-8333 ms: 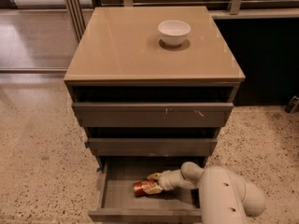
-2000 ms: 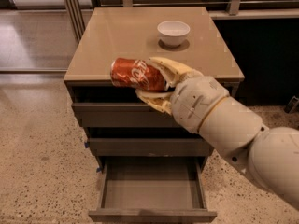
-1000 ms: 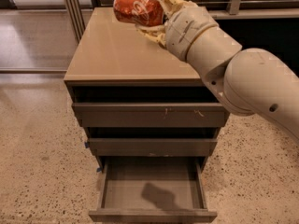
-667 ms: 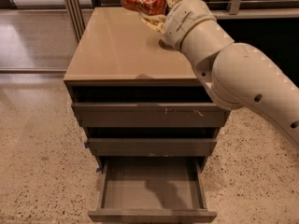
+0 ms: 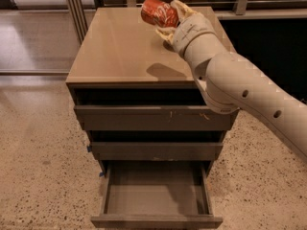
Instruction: Pick coke can from bottom drawer and place on counter
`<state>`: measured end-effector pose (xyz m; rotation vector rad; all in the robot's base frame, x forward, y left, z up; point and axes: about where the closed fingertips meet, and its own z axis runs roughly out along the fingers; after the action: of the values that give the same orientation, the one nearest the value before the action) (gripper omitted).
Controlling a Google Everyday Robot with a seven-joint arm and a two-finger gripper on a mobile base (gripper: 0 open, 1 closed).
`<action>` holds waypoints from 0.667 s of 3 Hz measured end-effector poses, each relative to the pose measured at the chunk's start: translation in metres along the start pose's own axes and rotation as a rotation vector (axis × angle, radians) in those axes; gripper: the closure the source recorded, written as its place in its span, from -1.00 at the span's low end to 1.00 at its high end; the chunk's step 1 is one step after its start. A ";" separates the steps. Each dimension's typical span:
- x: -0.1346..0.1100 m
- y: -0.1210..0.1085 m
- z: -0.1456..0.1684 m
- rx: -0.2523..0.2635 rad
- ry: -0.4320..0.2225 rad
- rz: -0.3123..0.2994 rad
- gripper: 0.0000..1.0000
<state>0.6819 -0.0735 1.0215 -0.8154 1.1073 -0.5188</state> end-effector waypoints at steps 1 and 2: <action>0.036 0.024 0.006 -0.033 0.066 0.012 1.00; 0.070 0.047 0.005 -0.065 0.120 0.028 1.00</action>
Offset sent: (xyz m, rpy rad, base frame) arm 0.0430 -0.0349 -0.1245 0.0004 0.2065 -0.0789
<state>0.7121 -0.0934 0.9453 -0.8327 1.2496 -0.5153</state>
